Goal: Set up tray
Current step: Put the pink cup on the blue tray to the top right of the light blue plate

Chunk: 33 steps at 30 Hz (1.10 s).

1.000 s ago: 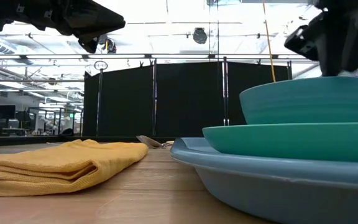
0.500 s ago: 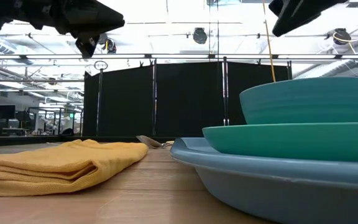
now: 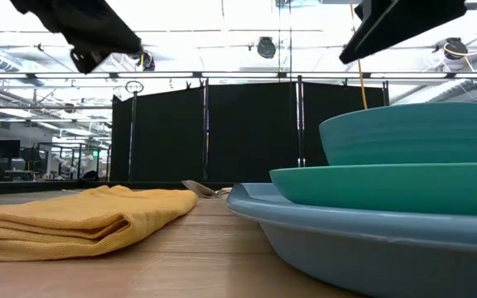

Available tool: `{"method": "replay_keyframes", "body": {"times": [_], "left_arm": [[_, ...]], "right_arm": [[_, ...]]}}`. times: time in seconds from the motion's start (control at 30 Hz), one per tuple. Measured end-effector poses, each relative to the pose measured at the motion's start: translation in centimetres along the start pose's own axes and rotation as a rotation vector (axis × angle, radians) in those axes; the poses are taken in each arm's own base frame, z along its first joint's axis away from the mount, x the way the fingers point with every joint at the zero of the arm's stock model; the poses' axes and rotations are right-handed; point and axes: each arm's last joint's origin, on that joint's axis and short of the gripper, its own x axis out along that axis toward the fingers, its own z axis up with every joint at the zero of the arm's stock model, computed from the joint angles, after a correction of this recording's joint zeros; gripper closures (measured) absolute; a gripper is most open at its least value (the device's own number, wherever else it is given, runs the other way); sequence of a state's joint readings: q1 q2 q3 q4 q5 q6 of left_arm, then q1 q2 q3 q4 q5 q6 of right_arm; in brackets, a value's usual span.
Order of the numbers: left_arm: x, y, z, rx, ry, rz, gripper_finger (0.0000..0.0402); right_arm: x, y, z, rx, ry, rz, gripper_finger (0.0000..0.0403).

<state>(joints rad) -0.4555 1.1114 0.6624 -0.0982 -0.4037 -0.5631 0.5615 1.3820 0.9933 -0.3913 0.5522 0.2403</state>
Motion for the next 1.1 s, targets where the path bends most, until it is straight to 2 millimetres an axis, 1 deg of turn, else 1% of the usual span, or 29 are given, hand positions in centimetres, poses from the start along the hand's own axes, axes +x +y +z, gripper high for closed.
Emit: {"method": "replay_keyframes", "body": {"times": [0.07, 0.17, 0.47, 0.57, 0.77, 0.87, 0.97, 1.1], "left_arm": [[-0.5, -0.5, 0.1, -0.005, 0.039, 0.031, 0.0355], [-1.1, -0.9, -0.4, -0.022, 0.099, 0.058, 0.0354], [-2.3, -2.0, -2.1, -0.117, 0.196, 0.047, 0.0352], [-2.6, -2.2, -2.5, -0.151, 0.219, 0.046, 0.0332], [-3.3, -3.1, -3.2, -0.203, 0.238, 0.016, 0.0262], [-3.6, -3.4, -3.6, -0.246, 0.253, 0.008, 0.0233], [-3.9, -3.7, -4.0, -0.288, 0.299, -0.020, 0.0220], [-4.3, -4.3, -4.5, -0.369, 0.362, -0.055, 0.0218]], "right_arm": [[0.1, 0.0, -0.1, 0.001, -0.004, 0.001, 0.0238], [0.2, 0.0, -0.1, -0.007, -0.009, 0.001, 0.0238], [0.2, 0.0, -0.1, -0.007, -0.010, 0.001, 0.0238], [0.2, -0.1, -0.1, -0.007, -0.010, 0.000, 0.0238], [0.2, -0.1, -0.1, -0.007, -0.010, 0.000, 0.0238], [0.2, -0.1, -0.1, -0.007, -0.010, 0.000, 0.0238], [0.2, -0.1, -0.1, -0.007, -0.010, 0.000, 0.0238], [0.2, -0.1, -0.1, -0.007, -0.010, 0.000, 0.0238]]}}
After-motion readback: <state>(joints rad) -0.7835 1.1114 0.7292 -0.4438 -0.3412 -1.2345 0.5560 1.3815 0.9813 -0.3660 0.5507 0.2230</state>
